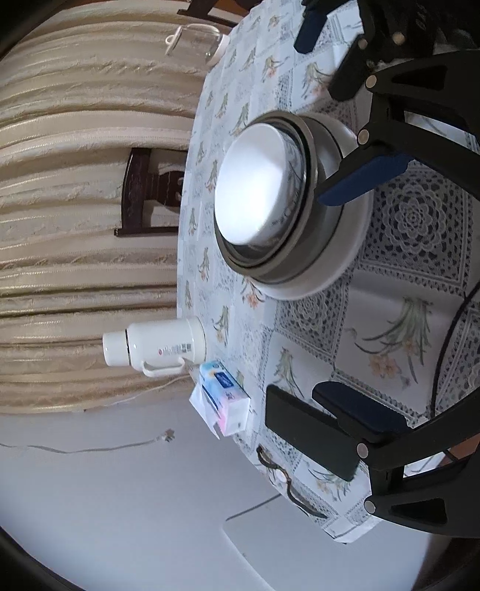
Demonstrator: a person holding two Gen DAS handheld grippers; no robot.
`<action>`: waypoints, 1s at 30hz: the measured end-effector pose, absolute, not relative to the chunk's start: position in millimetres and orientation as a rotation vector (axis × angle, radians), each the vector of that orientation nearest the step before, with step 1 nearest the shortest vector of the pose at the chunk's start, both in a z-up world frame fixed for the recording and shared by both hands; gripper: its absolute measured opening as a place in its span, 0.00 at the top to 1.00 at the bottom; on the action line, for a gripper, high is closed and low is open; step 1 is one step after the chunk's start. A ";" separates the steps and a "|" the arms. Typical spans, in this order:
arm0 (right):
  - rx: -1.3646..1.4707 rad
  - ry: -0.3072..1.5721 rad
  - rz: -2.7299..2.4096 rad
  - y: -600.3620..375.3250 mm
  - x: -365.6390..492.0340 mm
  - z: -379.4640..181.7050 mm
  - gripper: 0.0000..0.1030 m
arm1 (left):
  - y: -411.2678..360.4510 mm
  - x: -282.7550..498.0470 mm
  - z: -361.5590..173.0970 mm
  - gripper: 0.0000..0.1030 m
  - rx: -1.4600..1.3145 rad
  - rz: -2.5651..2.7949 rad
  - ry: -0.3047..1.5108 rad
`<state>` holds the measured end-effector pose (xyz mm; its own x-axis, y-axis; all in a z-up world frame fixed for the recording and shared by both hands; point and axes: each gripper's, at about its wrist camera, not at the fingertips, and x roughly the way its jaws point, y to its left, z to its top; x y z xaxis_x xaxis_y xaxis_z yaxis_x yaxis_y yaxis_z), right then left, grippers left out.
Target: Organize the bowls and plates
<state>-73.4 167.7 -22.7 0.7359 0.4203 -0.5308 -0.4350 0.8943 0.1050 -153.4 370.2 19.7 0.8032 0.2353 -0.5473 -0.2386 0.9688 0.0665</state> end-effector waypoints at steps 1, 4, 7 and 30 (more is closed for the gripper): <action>-0.030 0.573 0.471 167.7 -74.0 -23.1 0.00 | 371.7 -153.9 18.2 0.06 -0.005 0.261 0.588; -0.042 0.584 0.473 169.6 -73.3 -26.8 0.00 | 373.3 -154.6 14.0 0.05 0.001 0.271 0.598; -0.035 0.609 0.494 170.5 -71.8 -31.4 0.00 | 372.4 -153.7 9.2 0.05 0.007 0.269 0.613; -0.089 0.659 0.525 185.9 -63.7 -48.7 0.00 | 376.3 -143.4 -19.6 0.05 0.015 0.293 0.694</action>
